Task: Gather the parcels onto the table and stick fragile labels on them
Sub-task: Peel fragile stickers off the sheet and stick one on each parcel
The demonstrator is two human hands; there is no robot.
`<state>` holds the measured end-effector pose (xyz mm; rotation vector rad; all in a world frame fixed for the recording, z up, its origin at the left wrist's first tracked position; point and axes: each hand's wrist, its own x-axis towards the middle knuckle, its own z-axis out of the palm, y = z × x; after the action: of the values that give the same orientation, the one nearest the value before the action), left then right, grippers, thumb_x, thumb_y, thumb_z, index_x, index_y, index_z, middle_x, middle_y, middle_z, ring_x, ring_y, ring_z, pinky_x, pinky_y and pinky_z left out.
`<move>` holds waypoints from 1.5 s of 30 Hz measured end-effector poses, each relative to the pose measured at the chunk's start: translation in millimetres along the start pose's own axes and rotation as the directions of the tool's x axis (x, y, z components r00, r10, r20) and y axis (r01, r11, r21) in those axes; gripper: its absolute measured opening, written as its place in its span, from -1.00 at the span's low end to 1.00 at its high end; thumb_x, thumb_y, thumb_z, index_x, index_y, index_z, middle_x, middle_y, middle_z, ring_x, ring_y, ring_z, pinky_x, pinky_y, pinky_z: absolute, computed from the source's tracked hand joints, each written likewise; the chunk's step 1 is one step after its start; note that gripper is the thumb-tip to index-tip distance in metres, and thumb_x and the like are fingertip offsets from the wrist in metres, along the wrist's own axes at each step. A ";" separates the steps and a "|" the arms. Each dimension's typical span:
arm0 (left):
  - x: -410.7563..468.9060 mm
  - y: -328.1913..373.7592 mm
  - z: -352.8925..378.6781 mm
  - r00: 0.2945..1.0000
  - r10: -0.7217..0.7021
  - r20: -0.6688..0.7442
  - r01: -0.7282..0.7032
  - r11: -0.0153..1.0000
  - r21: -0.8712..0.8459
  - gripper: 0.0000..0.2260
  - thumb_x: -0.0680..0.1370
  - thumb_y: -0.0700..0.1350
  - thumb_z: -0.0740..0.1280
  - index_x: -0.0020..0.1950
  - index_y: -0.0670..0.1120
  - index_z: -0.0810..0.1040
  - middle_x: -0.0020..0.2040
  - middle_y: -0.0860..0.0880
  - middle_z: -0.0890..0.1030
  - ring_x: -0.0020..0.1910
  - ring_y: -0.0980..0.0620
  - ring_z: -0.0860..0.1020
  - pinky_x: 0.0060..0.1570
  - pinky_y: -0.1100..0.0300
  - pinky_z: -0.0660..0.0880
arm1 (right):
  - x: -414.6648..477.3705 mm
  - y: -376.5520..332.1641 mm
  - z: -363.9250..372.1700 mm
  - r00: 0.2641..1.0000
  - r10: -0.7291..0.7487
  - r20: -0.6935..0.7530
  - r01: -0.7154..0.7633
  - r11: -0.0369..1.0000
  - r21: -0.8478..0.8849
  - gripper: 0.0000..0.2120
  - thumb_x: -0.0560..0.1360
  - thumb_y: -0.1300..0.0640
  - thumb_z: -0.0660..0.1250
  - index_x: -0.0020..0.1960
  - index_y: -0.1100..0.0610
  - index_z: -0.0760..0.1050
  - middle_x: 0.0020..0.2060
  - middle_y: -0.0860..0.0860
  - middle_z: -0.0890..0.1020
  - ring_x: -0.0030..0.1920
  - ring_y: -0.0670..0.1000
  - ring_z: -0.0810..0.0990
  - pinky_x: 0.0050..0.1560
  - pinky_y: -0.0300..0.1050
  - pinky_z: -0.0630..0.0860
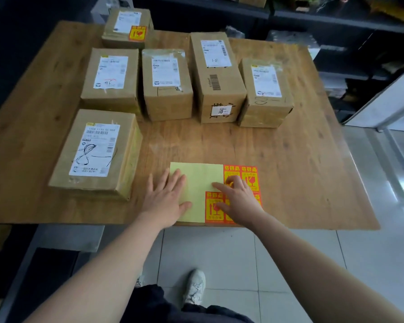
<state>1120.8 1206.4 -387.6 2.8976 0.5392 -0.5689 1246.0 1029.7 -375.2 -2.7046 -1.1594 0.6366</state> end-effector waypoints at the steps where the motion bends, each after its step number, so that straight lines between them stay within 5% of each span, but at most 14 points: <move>1: -0.2 0.2 1.1 1.000 -0.005 -0.005 0.005 1.000 0.002 -0.32 0.56 0.32 -0.09 0.53 0.05 -0.29 0.52 0.04 -0.33 0.49 -0.06 -0.35 0.43 -0.25 -0.24 | 3.3 -1.1 0.3 0.999 -0.033 0.007 0.033 0.999 -0.007 -0.48 0.53 -0.11 0.29 0.45 -0.14 0.25 0.31 0.04 0.28 0.32 0.08 0.27 0.34 -0.02 0.25; 13: 1.2 1.1 3.4 0.998 -0.035 0.051 0.040 0.994 -0.099 -0.32 0.58 0.28 -0.03 0.53 0.06 -0.33 0.51 0.05 -0.38 0.49 -0.06 -0.34 0.45 -0.19 -0.27 | 7.7 -3.1 7.3 0.994 -0.100 0.038 0.101 0.995 -0.016 -0.69 0.56 -0.11 0.22 0.30 -0.20 0.36 0.28 -0.02 0.28 0.30 0.06 0.27 0.34 0.08 0.23; 17: 1.0 0.4 3.3 0.998 -0.040 0.055 0.045 0.993 -0.109 -0.32 0.58 0.28 -0.01 0.53 0.07 -0.32 0.51 0.06 -0.38 0.50 -0.06 -0.35 0.45 -0.18 -0.26 | 7.7 -2.9 4.3 0.995 -0.085 0.057 0.084 0.996 0.029 -0.55 0.56 -0.11 0.24 0.42 -0.20 0.24 0.32 -0.01 0.27 0.33 0.05 0.25 0.38 0.09 0.19; 35: 2.6 2.1 -0.2 0.995 -0.045 0.085 0.057 0.987 -0.148 -0.30 0.58 0.24 0.06 0.53 0.07 -0.30 0.52 0.06 -0.36 0.50 -0.06 -0.32 0.45 -0.22 -0.21 | 6.6 -2.9 3.0 0.992 -0.105 0.067 0.103 0.994 0.031 -0.71 0.55 -0.09 0.25 0.27 -0.15 0.42 0.29 -0.03 0.31 0.32 0.03 0.28 0.37 0.09 0.20; 39: 3.4 3.6 -0.3 0.995 -0.053 0.085 0.066 0.986 -0.155 -0.30 0.58 0.23 0.07 0.53 0.06 -0.30 0.52 0.05 -0.36 0.50 -0.07 -0.32 0.45 -0.21 -0.21 | 9.6 -5.4 0.8 0.995 -0.064 0.077 0.056 0.993 0.100 -0.58 0.55 -0.06 0.28 0.38 -0.23 0.30 0.30 -0.04 0.33 0.33 0.03 0.28 0.39 0.14 0.18; 45: 3.3 3.8 -0.7 0.996 -0.052 0.079 0.065 0.983 -0.171 -0.29 0.58 0.22 0.10 0.54 0.06 -0.27 0.53 0.05 -0.34 0.51 -0.08 -0.30 0.45 -0.21 -0.20 | 16.0 -4.2 -3.1 0.997 -0.072 0.003 0.070 0.981 0.181 -0.80 0.54 0.01 0.31 0.16 -0.11 0.53 0.12 -0.07 0.48 0.13 -0.03 0.47 0.22 0.09 0.42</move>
<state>1125.3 1204.1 -388.0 2.6937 0.6314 -0.6025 1254.4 1044.3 -376.5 -2.5007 -1.1350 0.7084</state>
